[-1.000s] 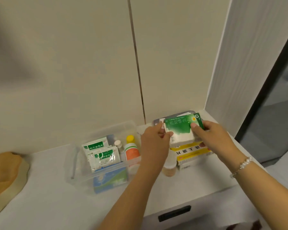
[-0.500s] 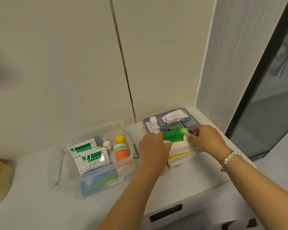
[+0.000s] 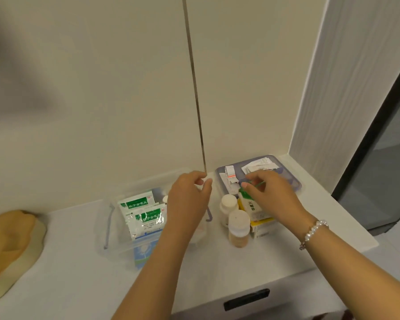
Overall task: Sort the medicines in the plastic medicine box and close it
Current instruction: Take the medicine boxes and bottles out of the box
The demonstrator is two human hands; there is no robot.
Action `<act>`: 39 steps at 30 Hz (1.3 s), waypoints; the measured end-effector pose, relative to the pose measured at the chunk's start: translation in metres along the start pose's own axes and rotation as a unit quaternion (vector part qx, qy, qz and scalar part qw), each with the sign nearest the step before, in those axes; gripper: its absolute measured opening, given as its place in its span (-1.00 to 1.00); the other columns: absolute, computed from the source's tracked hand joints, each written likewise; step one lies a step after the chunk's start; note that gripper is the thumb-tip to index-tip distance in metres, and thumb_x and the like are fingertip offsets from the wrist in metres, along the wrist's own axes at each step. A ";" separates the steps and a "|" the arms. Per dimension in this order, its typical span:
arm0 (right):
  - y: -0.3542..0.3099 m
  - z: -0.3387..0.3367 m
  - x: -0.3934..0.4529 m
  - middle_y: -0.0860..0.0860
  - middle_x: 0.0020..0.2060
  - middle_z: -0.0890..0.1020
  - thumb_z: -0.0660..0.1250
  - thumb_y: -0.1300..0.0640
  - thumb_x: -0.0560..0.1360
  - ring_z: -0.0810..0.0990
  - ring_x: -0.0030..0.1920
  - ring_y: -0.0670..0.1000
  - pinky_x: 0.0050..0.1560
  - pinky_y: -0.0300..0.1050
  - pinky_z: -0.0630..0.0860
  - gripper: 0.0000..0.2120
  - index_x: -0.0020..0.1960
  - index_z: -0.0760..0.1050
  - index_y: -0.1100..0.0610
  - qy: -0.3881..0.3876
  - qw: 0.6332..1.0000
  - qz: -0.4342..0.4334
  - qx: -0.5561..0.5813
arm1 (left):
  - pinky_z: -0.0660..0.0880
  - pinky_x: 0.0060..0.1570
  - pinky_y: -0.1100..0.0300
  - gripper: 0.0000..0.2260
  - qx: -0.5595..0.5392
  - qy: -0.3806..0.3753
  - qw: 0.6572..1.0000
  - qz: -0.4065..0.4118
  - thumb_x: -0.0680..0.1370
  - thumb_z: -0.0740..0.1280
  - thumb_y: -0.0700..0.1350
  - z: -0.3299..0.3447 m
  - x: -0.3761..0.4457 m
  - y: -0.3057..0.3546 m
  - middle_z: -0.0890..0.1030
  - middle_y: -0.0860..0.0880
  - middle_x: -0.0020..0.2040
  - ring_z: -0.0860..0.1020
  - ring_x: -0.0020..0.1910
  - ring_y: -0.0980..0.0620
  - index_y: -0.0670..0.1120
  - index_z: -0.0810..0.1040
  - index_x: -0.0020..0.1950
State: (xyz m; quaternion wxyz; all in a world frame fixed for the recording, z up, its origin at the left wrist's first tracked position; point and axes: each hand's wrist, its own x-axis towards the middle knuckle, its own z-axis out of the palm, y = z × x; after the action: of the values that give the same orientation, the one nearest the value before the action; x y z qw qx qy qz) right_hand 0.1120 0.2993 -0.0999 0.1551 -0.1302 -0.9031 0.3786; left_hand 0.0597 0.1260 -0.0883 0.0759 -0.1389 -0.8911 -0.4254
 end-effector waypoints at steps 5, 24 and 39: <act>-0.030 0.026 -0.004 -0.08 -0.16 0.54 0.35 0.00 0.44 0.51 -0.19 -0.12 -0.24 -0.41 0.35 -0.77 0.07 0.55 0.01 -0.021 0.997 -0.060 0.044 | 0.48 -0.10 0.17 -0.86 0.042 -0.028 0.998 -0.039 0.48 0.33 -0.07 -0.034 0.007 -0.031 0.57 0.09 -0.26 0.55 -0.21 0.03 -0.04 0.64 -0.03; -0.059 0.096 -0.011 -0.16 -0.10 0.61 0.29 -0.03 0.44 0.33 0.15 -0.07 -0.02 -0.25 -0.03 -0.85 -0.07 0.62 -0.09 -0.114 0.965 -0.226 -0.073 | 0.36 0.02 0.21 -0.70 0.225 -0.348 0.890 -0.190 0.54 0.21 0.02 -0.083 0.007 -0.104 0.58 -0.06 0.21 0.51 0.10 -0.02 -0.06 0.58 0.16; -0.057 0.095 -0.012 -0.15 0.00 0.60 0.22 -0.06 0.49 0.28 0.24 -0.09 0.15 -0.16 0.02 -0.80 0.01 0.59 -0.10 -0.138 0.963 -0.220 -0.075 | 0.44 -0.11 0.23 -0.80 0.142 -0.282 0.932 -0.176 0.42 0.44 -0.07 -0.089 0.008 -0.103 0.64 -0.07 -0.02 0.54 -0.12 0.03 -0.05 0.64 0.02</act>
State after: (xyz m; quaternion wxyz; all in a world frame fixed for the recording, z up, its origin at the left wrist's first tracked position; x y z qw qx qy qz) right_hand 0.0801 0.1954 -0.1234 0.0979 0.1137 -0.9480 0.2806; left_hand 0.0215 -0.0043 -0.1066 -0.2361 -0.0819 -0.9371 -0.2439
